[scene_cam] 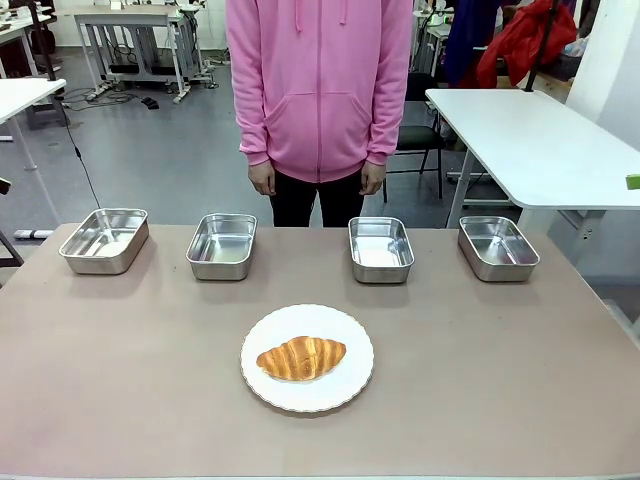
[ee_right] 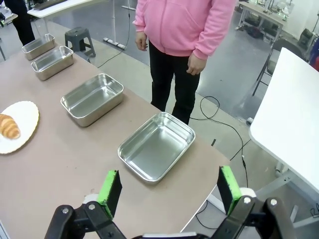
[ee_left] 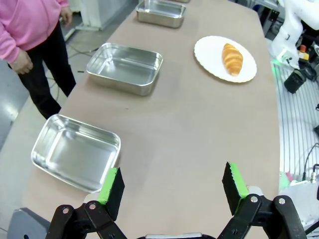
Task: Place the bread in the container.
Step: Place the Butter Roll into the Airtight Container indicated by the human.
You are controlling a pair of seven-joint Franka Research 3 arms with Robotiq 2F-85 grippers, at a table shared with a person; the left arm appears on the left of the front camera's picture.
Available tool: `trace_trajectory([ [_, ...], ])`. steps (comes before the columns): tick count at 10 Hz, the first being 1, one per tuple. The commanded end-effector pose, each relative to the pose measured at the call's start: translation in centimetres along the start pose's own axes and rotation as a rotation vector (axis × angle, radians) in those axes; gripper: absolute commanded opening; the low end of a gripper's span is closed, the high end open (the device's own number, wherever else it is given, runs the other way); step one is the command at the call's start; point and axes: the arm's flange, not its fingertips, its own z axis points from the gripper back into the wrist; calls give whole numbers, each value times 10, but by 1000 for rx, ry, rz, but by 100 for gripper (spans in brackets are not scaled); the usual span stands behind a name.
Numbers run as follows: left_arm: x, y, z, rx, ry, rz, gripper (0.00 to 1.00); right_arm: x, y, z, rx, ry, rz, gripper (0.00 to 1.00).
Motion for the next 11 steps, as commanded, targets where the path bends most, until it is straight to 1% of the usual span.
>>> trace_trajectory([
  [1, 0, 0, 4, -15, -51, -38, 100, 3, -6, -3, 36, -45, 23, 100],
  [5, 7, -18, 4, 6, -93, -37, 100, 8, -3, -1, 43, -46, 20, 100],
  [8, 17, -32, 6, 49, -159, 43, 100, 11, 0, 3, 45, -49, 20, 100],
  [11, 23, -43, 5, 82, -177, 95, 100, 13, 0, 4, 46, -49, 19, 100],
])
